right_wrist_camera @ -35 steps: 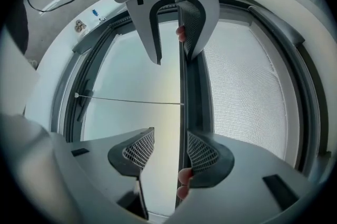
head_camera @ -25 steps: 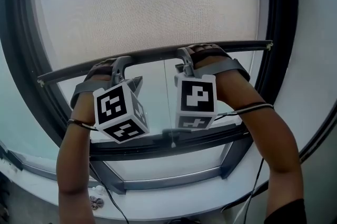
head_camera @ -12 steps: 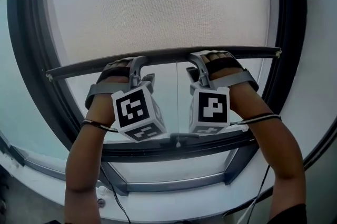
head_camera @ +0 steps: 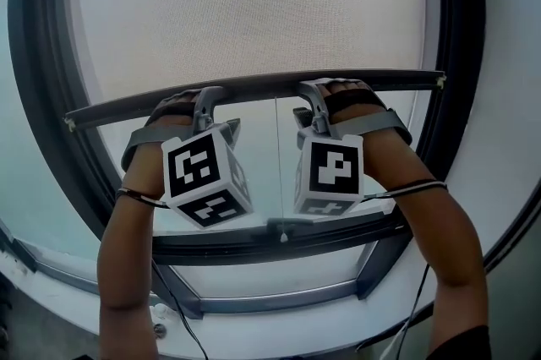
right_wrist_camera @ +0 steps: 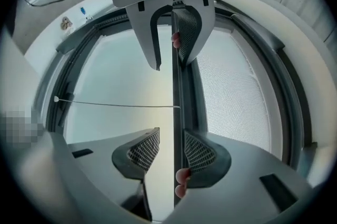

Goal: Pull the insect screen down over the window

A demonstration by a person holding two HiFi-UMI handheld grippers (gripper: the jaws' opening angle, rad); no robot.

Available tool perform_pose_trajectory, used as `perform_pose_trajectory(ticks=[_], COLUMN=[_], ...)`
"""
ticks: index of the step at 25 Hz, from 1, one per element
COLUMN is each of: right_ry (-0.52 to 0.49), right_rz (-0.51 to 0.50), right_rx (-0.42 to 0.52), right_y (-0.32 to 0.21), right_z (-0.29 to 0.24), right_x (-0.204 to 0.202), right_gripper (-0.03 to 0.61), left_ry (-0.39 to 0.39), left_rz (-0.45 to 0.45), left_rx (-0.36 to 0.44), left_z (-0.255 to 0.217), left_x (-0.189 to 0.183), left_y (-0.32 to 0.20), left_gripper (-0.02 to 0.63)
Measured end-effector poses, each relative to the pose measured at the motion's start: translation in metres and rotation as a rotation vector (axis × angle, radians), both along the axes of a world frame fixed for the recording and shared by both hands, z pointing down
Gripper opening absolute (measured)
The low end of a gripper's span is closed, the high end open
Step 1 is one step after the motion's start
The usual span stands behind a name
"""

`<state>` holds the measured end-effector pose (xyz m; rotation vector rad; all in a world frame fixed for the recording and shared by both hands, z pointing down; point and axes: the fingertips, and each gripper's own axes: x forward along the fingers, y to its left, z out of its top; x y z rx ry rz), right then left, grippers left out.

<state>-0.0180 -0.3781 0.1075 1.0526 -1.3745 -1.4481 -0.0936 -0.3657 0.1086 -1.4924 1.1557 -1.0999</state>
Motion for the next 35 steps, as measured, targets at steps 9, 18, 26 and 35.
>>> perform_pose_trajectory(ticks=[9,18,26,35], right_ry=[0.093,0.061,0.053,0.023], right_rz=[0.053,0.04,0.026,0.03], right_rx=[-0.134,-0.173,-0.234,-0.266], right_y=[0.004,0.007,0.004,0.004], right_z=[0.052,0.074,0.14,0.177], right_x=[0.001,0.001,0.002,-0.001], right_gripper=[0.127,0.127,0.127,0.127], left_ry=[-0.073,-0.046,-0.008,0.052], left_rz=[0.002,-0.026,-0.021,0.001], left_rx=[-0.143,-0.139,-0.221,-0.266], left_z=[0.058,0.082,0.143,0.177], left_x=[-0.003,0.001,0.001,0.004], left_y=[0.003,0.004,0.002,0.004], left_gripper=[0.164,0.164,0.164,0.164])
